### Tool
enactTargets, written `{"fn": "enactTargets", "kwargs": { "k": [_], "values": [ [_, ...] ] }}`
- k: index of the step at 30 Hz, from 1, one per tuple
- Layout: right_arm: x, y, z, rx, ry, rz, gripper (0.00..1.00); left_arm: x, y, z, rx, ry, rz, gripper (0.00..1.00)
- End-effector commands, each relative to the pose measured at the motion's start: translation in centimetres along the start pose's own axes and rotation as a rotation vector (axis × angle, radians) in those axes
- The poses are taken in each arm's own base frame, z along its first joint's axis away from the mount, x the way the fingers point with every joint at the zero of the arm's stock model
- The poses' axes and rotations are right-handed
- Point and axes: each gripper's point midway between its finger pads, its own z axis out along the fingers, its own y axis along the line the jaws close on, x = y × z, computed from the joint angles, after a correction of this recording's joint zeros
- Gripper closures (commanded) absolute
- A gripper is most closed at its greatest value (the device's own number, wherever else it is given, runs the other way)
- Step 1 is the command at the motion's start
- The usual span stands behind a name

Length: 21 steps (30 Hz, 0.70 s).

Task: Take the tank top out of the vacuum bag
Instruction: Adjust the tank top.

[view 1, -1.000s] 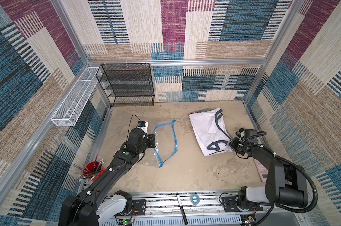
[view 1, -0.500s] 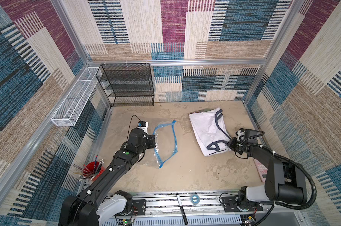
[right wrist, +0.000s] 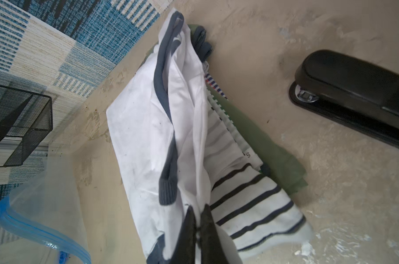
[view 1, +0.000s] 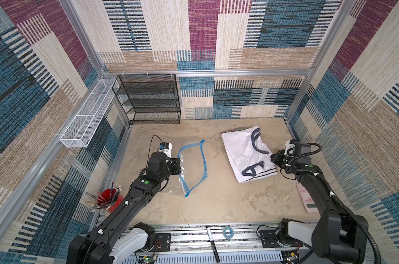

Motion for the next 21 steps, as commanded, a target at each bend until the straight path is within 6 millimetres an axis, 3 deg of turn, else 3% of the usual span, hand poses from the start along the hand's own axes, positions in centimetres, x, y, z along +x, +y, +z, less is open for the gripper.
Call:
{"fn": "enactTargets", "kwargs": {
  "k": [1, 9, 10, 11, 13, 14, 18, 21],
  "values": [
    [0.0, -1.3, -0.6, 0.091, 0.001, 0.008, 1.00, -0.2, -0.2, 0.3, 0.013, -0.006, 0.024, 1.00],
    [0.5, -6.2, -1.6, 0.353, -0.036, 0.052, 0.99, -0.3, -0.3, 0.4, 0.019, -0.005, 0.032, 1.00],
    [0.4, -6.7, -1.7, 0.383, -0.042, 0.057, 0.89, -0.3, -0.4, 0.4, 0.019, -0.005, 0.032, 1.00],
    [0.2, -6.9, -1.8, 0.396, -0.054, 0.056, 0.72, -0.2, -0.3, 0.4, 0.017, -0.004, 0.030, 1.00],
    [-0.4, -6.2, -1.8, 0.358, -0.078, 0.044, 0.43, -0.1, -0.3, 0.5, 0.018, 0.001, 0.030, 1.00],
    [-0.7, -5.3, -1.6, 0.311, -0.085, 0.032, 0.33, -0.1, -0.3, 0.6, 0.017, 0.003, 0.030, 1.00],
    [-1.5, -1.5, -1.0, 0.108, -0.106, 0.006, 0.26, -0.1, -0.3, 1.0, 0.016, 0.009, 0.023, 1.00],
    [-1.7, 2.1, 0.7, -0.078, -0.067, -0.020, 0.30, -0.2, -0.5, 1.5, 0.022, 0.018, 0.018, 1.00]
  ]
}}
